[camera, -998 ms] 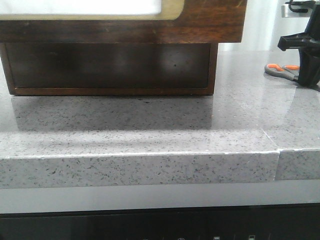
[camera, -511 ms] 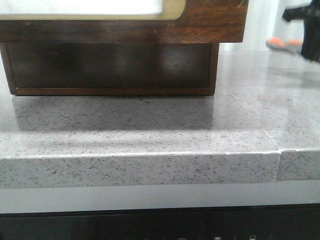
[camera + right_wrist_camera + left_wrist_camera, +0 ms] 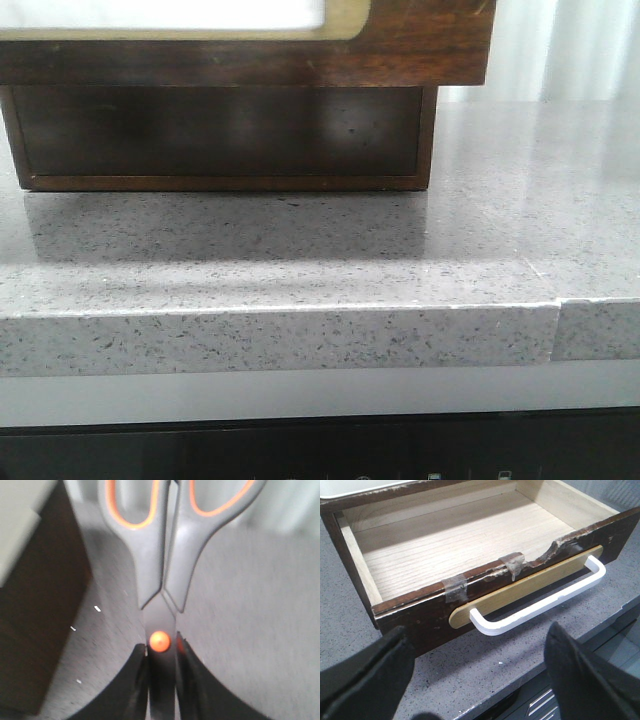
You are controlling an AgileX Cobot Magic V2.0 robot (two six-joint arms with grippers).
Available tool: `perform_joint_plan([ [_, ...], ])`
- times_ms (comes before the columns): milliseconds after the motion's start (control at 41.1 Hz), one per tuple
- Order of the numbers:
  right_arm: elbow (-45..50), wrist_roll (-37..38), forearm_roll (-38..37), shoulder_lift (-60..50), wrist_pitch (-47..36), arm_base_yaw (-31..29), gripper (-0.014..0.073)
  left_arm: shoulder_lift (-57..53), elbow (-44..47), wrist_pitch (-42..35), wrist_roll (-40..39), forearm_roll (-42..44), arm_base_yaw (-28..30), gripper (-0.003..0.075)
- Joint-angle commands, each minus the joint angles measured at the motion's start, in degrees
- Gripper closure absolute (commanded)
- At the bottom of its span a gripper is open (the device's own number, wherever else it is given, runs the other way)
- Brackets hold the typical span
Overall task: Put scissors in drawer with both arms
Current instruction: 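Carry the scissors with the right gripper over the open drawer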
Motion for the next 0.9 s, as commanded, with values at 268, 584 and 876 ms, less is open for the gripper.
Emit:
perform_joint_plan([
  [268,-6.1,-15.4,12.1,-7.4,-3.9,13.4,0.0484,0.4,-2.1,-4.6,-0.5,-0.1,-0.4,0.0185],
  [584,-6.1,-29.7,15.0,-5.9,-2.8,29.4,0.0484,0.4,-2.1,-4.6,-0.5,-0.1,-0.4,0.0185],
  [876,-6.1,-37.3,15.0,0.0,2.0,35.6,0.0484,0.4,-2.1,-4.6,-0.5,-0.1,-0.4,0.0185],
])
